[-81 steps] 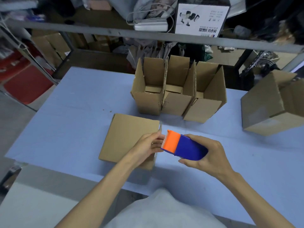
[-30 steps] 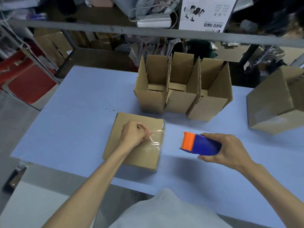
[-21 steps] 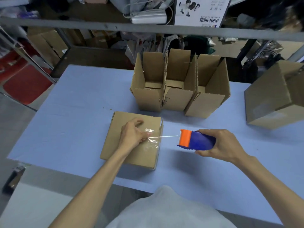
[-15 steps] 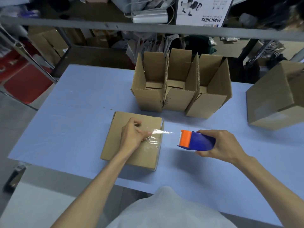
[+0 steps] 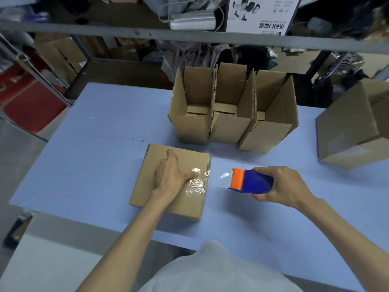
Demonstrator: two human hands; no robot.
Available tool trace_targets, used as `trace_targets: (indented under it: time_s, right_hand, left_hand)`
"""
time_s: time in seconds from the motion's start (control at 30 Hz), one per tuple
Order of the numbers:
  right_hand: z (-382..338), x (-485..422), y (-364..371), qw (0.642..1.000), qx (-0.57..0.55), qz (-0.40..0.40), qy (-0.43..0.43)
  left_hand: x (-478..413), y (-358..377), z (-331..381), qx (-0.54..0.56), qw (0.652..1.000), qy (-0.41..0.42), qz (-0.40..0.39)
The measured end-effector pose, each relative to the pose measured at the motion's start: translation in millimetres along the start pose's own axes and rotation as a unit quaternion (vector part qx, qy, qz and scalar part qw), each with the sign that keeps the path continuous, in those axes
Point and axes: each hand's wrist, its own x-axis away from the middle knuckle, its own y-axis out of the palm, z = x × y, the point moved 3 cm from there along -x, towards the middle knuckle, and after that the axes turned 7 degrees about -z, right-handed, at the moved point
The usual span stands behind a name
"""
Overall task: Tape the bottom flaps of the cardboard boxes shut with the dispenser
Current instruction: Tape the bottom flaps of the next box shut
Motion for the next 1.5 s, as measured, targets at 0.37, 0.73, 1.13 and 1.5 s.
trace_targets:
  time_s: [0.37, 0.73, 1.13, 1.5]
  right_hand:
    - [-10, -25, 18, 0.995, 0.061, -0.072, 0.009]
    - [-72, -77, 38, 0.97, 0.223, -0.095, 0.012]
    - [-38, -30, 37, 0.983, 0.146, -0.032, 0.11]
    - [-31, -38, 78, 0.98, 0.072, 0.013, 0.188]
  left_hand:
    - [9, 23, 13, 0.109, 0.962, 0.23, -0.099]
    - [8, 30, 17, 0.064, 0.957, 0.262, -0.105]
    - [12, 35, 34, -0.239, 0.908, 0.32, -0.126]
    - [0, 19, 46, -0.113, 0.952, 0.275, -0.077]
